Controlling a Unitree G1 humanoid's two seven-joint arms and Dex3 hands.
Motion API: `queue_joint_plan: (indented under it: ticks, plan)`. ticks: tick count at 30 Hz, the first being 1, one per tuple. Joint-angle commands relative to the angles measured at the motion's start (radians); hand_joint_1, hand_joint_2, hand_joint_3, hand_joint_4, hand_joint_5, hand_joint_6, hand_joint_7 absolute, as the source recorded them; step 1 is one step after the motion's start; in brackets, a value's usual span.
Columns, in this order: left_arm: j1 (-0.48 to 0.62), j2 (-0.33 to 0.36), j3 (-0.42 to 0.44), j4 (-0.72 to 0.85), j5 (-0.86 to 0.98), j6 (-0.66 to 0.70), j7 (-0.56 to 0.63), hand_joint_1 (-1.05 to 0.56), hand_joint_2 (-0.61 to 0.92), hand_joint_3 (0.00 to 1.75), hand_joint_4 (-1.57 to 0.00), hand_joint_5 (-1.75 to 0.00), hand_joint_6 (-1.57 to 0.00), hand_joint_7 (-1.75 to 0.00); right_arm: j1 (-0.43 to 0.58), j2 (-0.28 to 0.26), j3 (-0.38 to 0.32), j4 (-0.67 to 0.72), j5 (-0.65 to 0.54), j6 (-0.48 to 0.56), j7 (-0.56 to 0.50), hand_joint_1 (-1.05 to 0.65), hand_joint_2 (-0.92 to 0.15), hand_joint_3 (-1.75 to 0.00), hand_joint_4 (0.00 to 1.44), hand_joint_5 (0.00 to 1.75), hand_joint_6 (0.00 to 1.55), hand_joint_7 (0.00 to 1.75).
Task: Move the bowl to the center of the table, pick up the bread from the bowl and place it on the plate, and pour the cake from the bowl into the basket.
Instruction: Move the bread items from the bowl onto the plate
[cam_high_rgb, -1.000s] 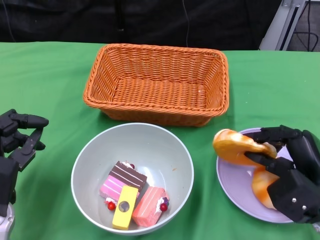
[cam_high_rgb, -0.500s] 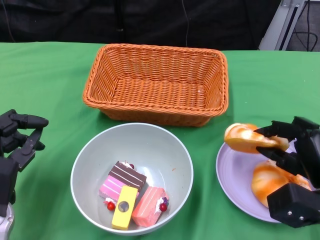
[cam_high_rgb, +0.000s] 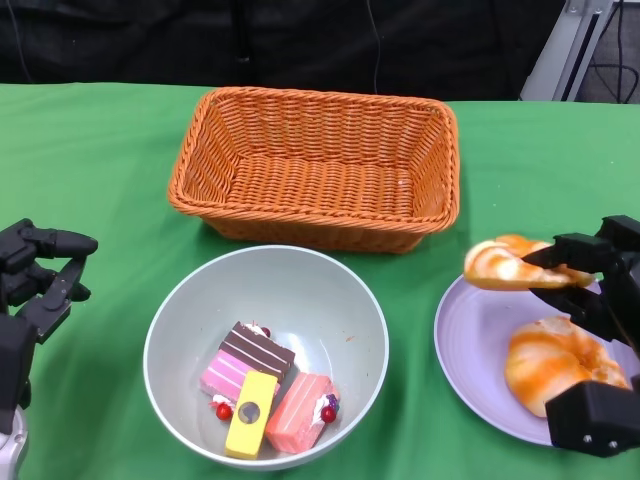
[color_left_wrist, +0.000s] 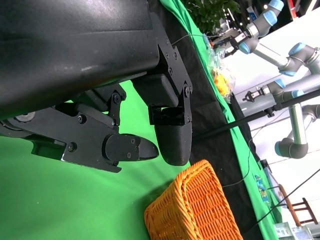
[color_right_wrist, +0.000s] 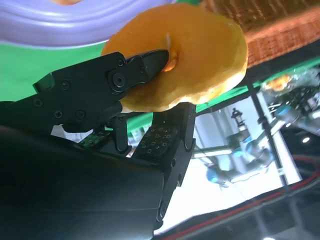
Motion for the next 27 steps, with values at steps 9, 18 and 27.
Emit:
queue_joint_plan:
  ticks: [9,18,27]
  plan:
    - [0.0,0.023,0.007,-0.001,0.0,-0.007,0.004,-0.1,0.92,0.3,-0.87,-1.24,-0.92,-0.86,-0.058,-0.051,0.115,0.118,-0.076,0.032,-0.089,-0.11,-0.83,0.0,0.94,1.1,1.09,0.44]
    - [0.003,0.022,0.002,-0.007,0.01,-0.008,0.012,-0.1,0.92,0.31,-0.87,-1.25,-0.91,-0.86,-0.081,-0.037,0.173,0.169,-0.089,0.062,-0.087,-0.14,-0.82,-0.01,0.93,1.13,1.14,0.32]
    - [0.002,0.017,0.004,-0.008,0.005,-0.01,0.01,-0.11,0.92,0.31,-0.87,-1.26,-0.91,-0.87,-0.089,-0.015,0.219,0.196,-0.078,0.122,-0.041,-0.13,-0.8,0.0,0.9,1.15,1.19,0.19]
